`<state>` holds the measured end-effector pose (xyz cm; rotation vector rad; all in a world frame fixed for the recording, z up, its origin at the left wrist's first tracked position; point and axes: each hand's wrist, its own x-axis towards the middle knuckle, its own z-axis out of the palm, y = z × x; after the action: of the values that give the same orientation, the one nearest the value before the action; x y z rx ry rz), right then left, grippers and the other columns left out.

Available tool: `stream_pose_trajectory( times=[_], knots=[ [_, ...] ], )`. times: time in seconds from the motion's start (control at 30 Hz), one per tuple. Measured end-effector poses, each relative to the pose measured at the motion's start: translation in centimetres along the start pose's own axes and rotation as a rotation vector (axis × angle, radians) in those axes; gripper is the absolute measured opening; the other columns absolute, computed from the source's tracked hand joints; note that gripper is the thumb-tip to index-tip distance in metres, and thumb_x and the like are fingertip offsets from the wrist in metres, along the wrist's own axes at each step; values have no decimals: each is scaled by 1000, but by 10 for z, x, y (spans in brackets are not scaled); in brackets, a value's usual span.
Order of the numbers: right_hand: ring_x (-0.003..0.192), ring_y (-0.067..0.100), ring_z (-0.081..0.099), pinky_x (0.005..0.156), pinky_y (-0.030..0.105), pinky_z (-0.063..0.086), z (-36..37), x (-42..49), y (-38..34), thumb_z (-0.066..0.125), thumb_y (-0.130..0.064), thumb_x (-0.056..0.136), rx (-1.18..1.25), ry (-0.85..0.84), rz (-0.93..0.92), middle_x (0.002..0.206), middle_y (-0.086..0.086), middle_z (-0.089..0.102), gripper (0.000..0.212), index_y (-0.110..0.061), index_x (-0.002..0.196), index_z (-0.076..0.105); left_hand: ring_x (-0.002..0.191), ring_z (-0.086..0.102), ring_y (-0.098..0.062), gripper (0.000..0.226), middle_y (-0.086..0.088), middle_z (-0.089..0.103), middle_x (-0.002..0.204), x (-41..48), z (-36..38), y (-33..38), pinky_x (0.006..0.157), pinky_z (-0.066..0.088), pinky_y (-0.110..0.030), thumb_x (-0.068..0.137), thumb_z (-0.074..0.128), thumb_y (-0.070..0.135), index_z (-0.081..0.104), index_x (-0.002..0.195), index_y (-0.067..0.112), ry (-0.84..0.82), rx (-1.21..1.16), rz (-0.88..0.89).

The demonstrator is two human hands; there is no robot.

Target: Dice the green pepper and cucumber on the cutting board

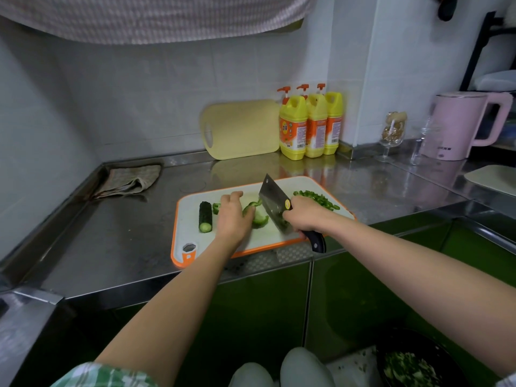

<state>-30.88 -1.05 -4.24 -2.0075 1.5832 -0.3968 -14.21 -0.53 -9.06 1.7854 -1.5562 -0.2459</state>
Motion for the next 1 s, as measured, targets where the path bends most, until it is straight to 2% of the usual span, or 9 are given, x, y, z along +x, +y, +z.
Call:
stream_pose_trajectory(
  times=[0.1,0.2,0.3,0.37,0.47,0.57,0.8,1.0],
  knots=[
    [50,27,57,57,33,49,4,-1,1,42,-6,91,-34,-2,-10,58,11,57,23,-6,69,49,121,42,-30,61,-14,44,128,-10,5,4,103,34,-35,85,67,43,49,133,10,54,108,3],
    [46,24,56,48,26,47,3,-4,1,41,-6,91,-43,-39,-15,57,12,58,22,-4,72,51,115,47,-33,66,-16,46,123,-14,12,4,100,40,-37,80,66,53,49,135,20,-18,211,-12],
    [39,19,52,37,19,39,-3,-11,1,42,-6,93,5,-99,-33,61,12,55,15,-2,82,50,113,50,-34,60,-18,54,121,-13,14,4,95,42,-38,86,63,47,47,139,24,-55,238,22],
    [37,17,50,35,17,37,-4,-14,3,42,-6,94,24,-94,-38,60,11,54,13,-1,86,50,108,52,-32,55,-16,56,119,-12,11,6,93,43,-36,87,62,39,48,138,23,-44,208,33],
    [42,20,55,41,22,42,-5,-13,4,41,-8,93,14,-2,-55,63,11,58,13,-3,88,52,109,54,-33,56,-16,54,122,-11,6,7,93,42,-36,86,64,32,47,136,14,-21,156,6],
    [45,24,57,44,25,44,-8,-14,2,41,-8,93,27,79,-112,65,11,56,13,-9,80,45,108,57,-33,55,-16,60,116,-9,2,7,86,42,-36,84,68,30,46,129,8,-1,115,-18],
    [44,21,57,44,22,43,-6,-24,-14,40,-11,95,-83,-32,-99,72,15,61,11,-4,90,48,105,60,-27,52,-11,67,112,-9,-2,4,84,43,-31,79,73,24,54,125,10,-25,26,-108],
    [41,22,58,42,24,45,-2,-25,-20,41,-12,95,-164,-57,-93,68,15,60,13,-3,91,50,94,63,-22,47,-7,69,101,-8,-4,1,83,48,-29,75,75,15,58,119,12,-44,-25,-128]
  ],
)
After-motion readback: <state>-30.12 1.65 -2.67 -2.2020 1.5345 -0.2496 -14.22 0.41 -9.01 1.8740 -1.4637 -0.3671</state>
